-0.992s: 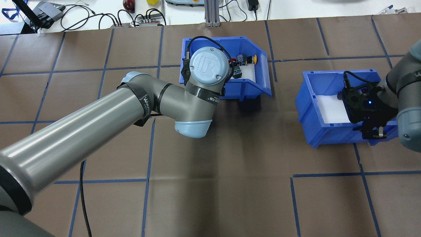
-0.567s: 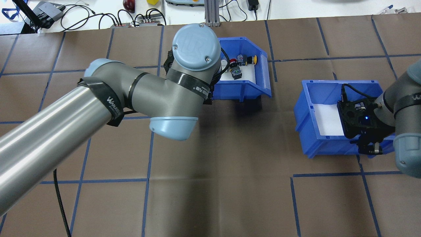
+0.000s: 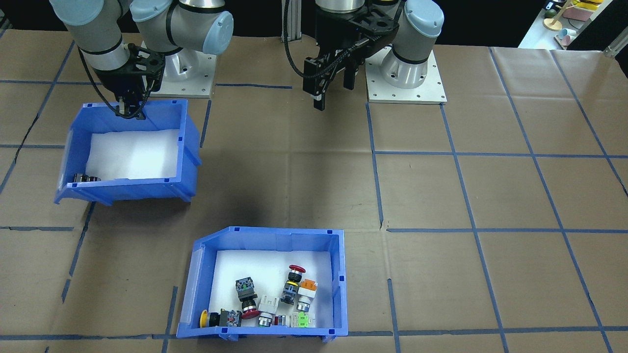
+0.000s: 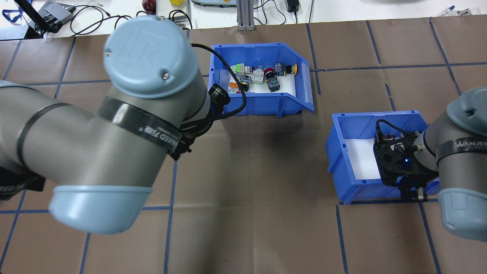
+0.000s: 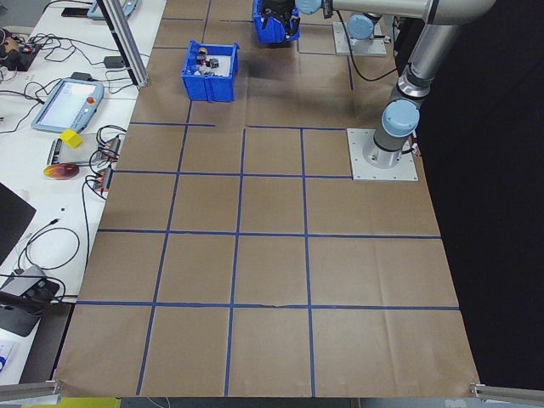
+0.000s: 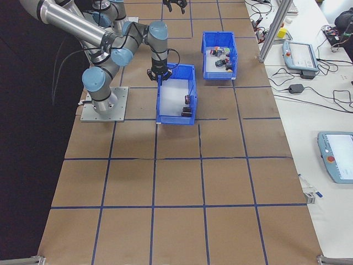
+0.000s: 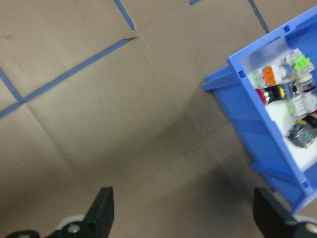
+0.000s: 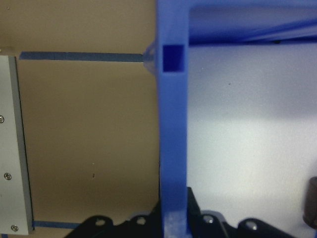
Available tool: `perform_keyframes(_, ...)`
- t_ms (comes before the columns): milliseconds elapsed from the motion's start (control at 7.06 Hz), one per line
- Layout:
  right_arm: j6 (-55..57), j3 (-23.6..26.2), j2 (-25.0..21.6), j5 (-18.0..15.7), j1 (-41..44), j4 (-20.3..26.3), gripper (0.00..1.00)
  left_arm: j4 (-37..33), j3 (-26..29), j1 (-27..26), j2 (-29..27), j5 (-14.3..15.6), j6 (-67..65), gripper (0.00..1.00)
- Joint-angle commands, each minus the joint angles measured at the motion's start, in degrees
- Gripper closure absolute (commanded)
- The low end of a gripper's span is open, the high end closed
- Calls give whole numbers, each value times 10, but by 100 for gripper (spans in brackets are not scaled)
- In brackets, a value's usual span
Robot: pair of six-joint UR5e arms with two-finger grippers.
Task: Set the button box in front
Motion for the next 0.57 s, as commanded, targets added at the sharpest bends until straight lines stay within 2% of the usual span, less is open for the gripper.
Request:
perform_keyframes(0, 33, 25, -25, -1, 33, 2, 93, -87, -2, 74, 61, -48, 302, 1)
perform_keyframes(142, 81, 33, -29, -2, 62, 1, 92, -92, -3, 118, 79, -51, 478, 1)
perform_keyframes(283, 150, 33, -29, -2, 111, -6, 92, -99, -4, 166, 82, -63, 595, 1)
perform_keyframes(425, 217, 32, -27, -2, 161, -11, 92, -105, -3, 215, 83, -121, 706, 1)
